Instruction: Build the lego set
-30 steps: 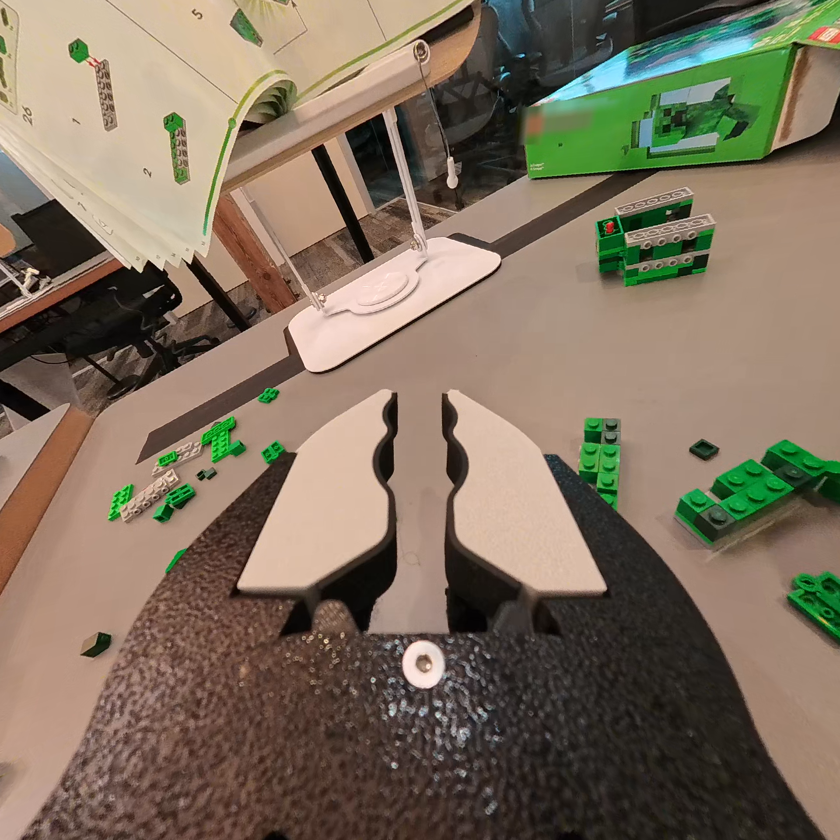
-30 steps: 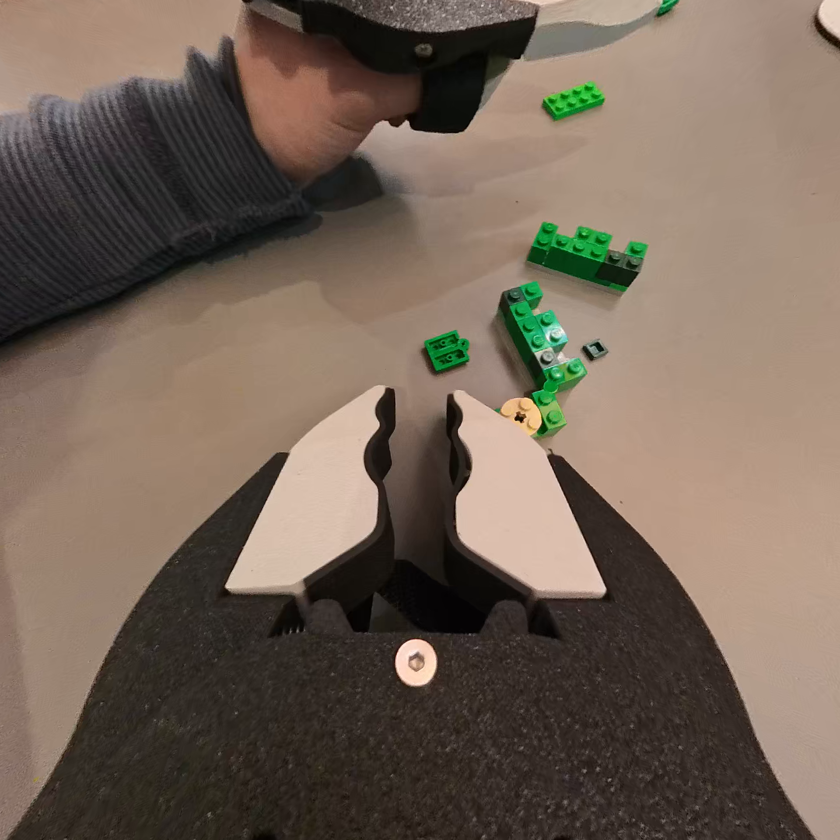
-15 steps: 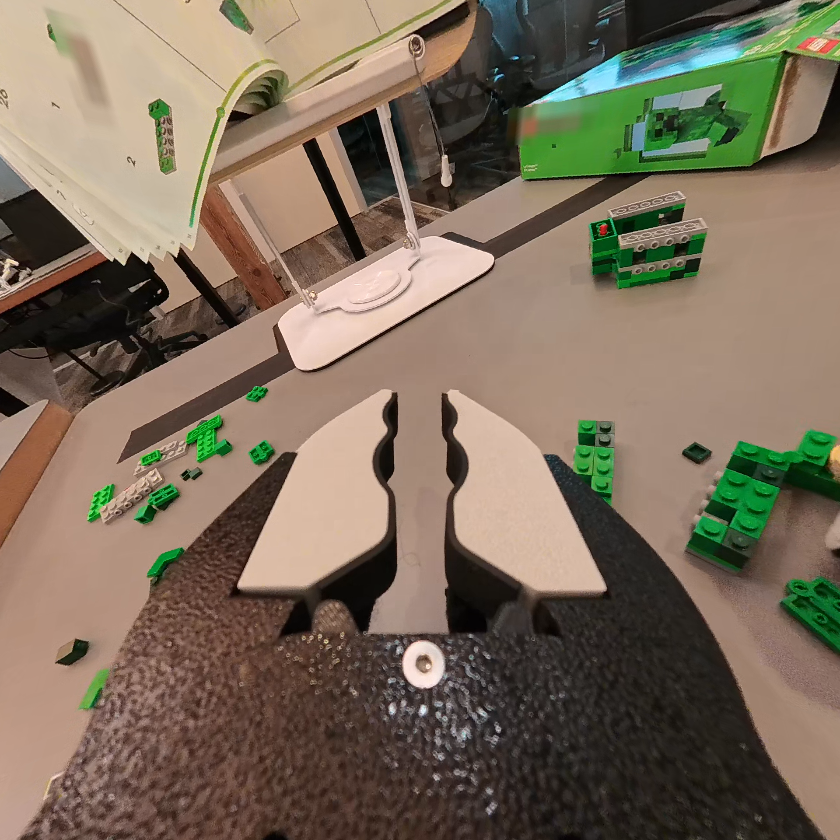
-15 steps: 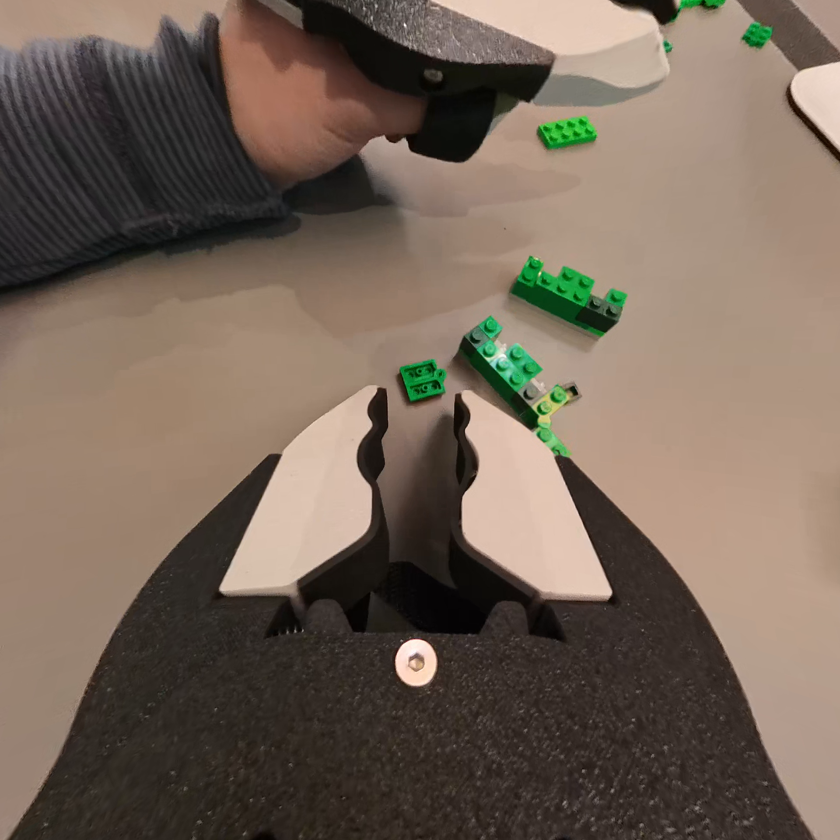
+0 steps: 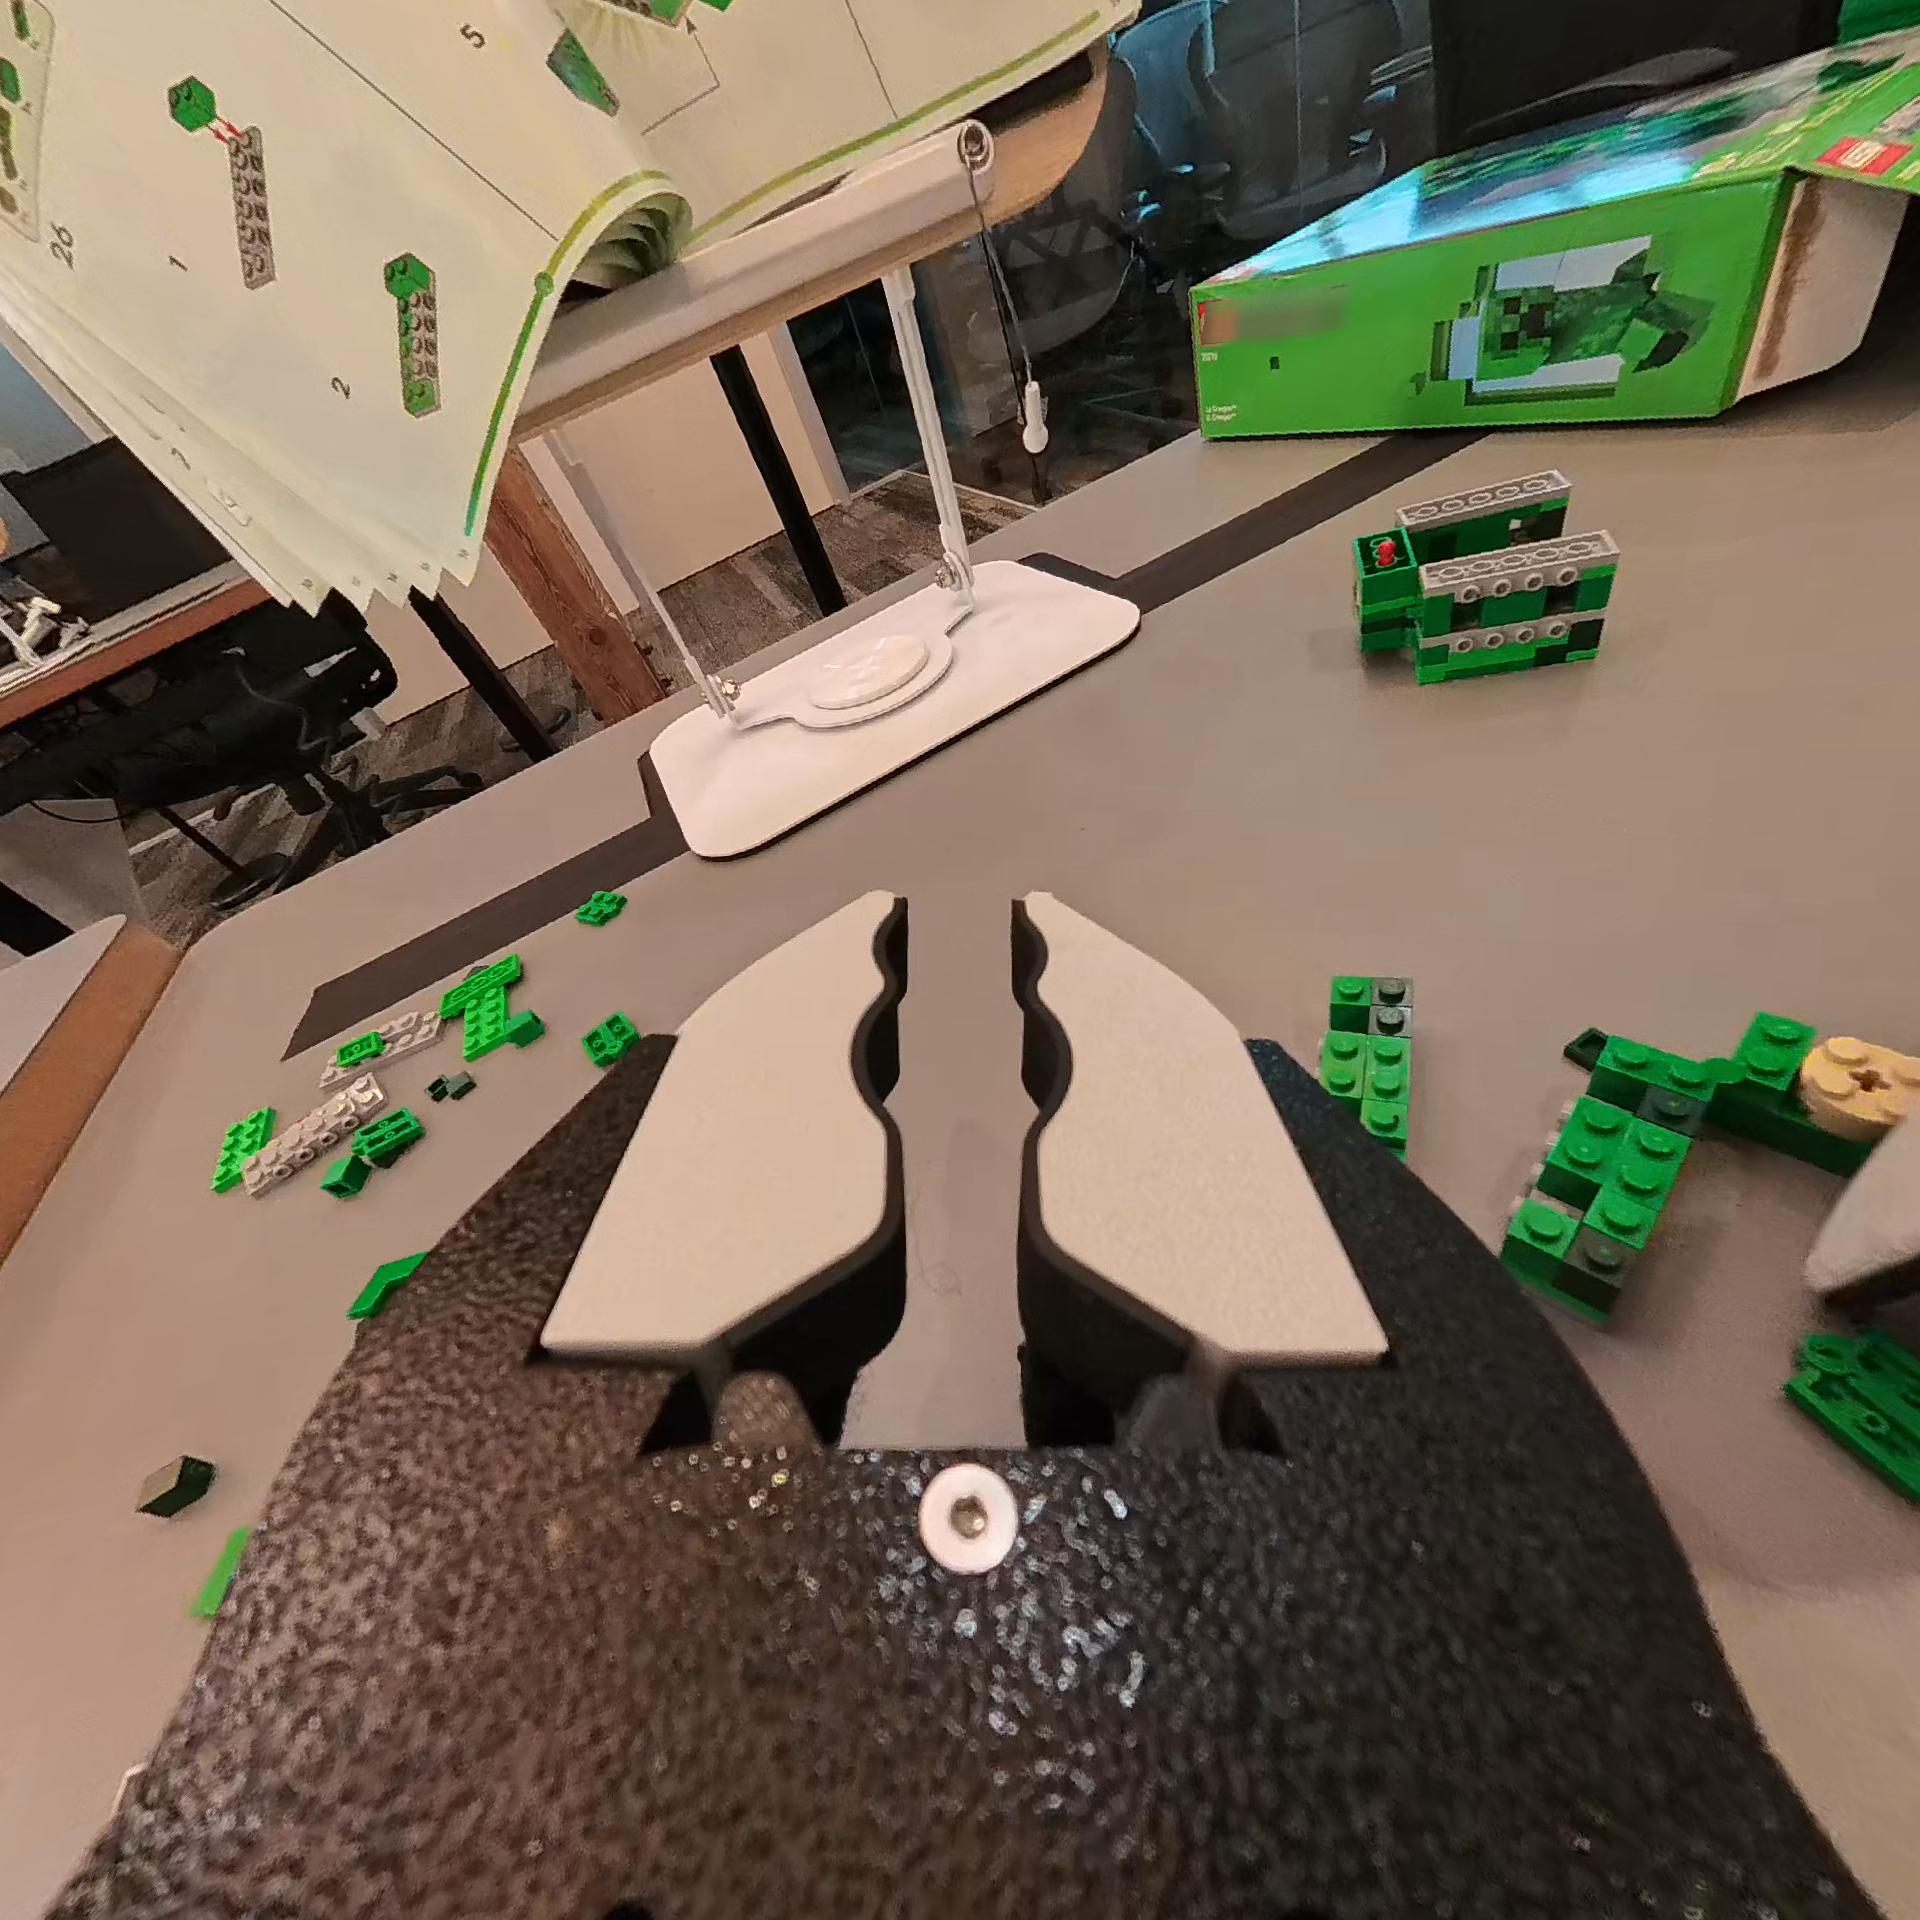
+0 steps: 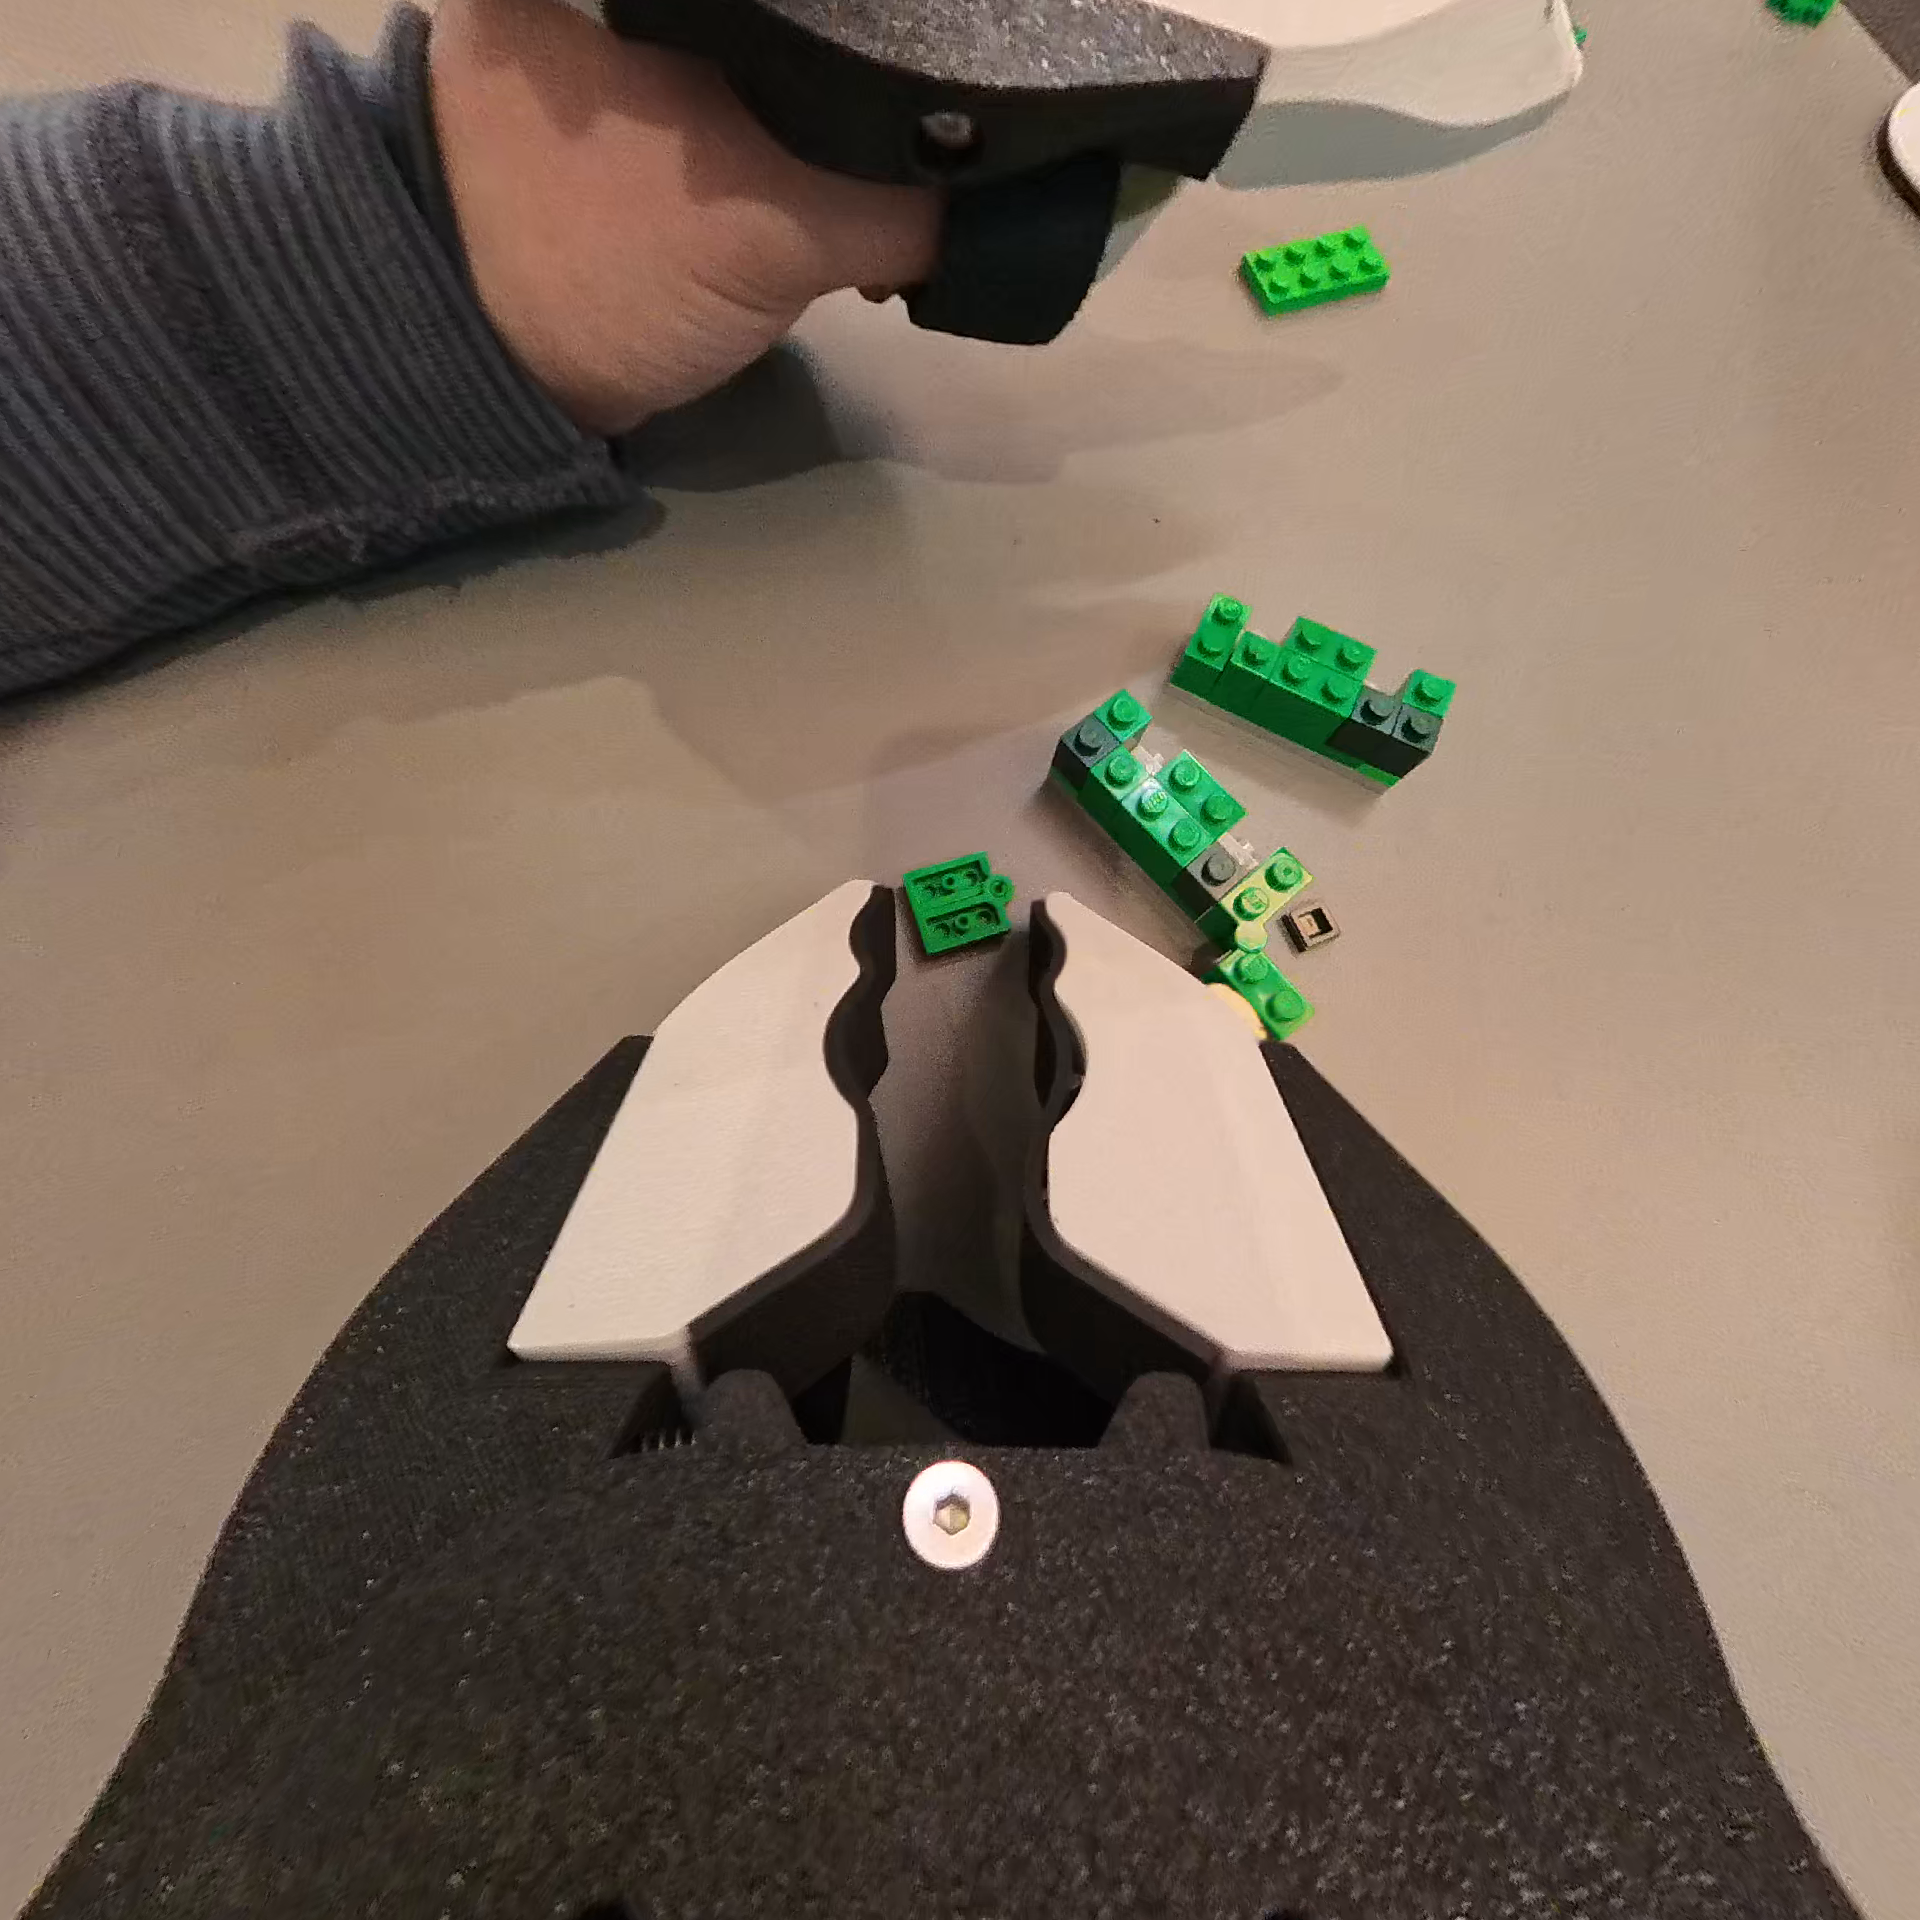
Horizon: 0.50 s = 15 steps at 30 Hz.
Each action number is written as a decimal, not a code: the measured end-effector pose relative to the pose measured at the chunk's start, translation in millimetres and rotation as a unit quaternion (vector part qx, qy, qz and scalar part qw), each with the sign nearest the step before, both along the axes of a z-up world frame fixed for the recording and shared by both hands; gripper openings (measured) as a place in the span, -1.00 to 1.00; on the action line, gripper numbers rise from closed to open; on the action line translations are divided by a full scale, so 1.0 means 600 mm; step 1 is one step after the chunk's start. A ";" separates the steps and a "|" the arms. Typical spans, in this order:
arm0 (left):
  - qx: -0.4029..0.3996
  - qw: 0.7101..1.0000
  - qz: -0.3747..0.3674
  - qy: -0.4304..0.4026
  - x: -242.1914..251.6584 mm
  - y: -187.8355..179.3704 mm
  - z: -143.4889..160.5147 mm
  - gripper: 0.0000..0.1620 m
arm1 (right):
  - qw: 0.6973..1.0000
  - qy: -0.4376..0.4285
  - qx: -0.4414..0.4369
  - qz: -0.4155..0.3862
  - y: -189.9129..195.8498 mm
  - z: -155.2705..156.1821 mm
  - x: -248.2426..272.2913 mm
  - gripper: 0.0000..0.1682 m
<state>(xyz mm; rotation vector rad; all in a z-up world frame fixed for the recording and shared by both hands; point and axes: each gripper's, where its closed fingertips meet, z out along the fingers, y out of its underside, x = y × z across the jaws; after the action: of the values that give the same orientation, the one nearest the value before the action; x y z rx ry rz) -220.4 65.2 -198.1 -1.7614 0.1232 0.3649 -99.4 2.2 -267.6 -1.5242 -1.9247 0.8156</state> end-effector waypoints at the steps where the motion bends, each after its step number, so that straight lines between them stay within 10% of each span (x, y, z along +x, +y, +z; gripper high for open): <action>1: 0.000 1.000 -0.001 0.000 0.000 0.000 0.000 -0.77 | 1.000 -0.004 -0.003 -0.004 0.001 -0.001 0.000 -0.70; 15: -0.003 1.000 -0.003 0.006 0.004 0.000 0.000 -0.77 | 1.000 0.008 -0.016 0.002 -0.001 0.001 0.005 -0.80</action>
<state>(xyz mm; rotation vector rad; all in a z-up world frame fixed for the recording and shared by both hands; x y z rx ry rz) -217.9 65.3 -198.4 -1.7639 0.1381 0.3697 -96.1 1.4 -266.9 -1.5286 -1.9120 0.8616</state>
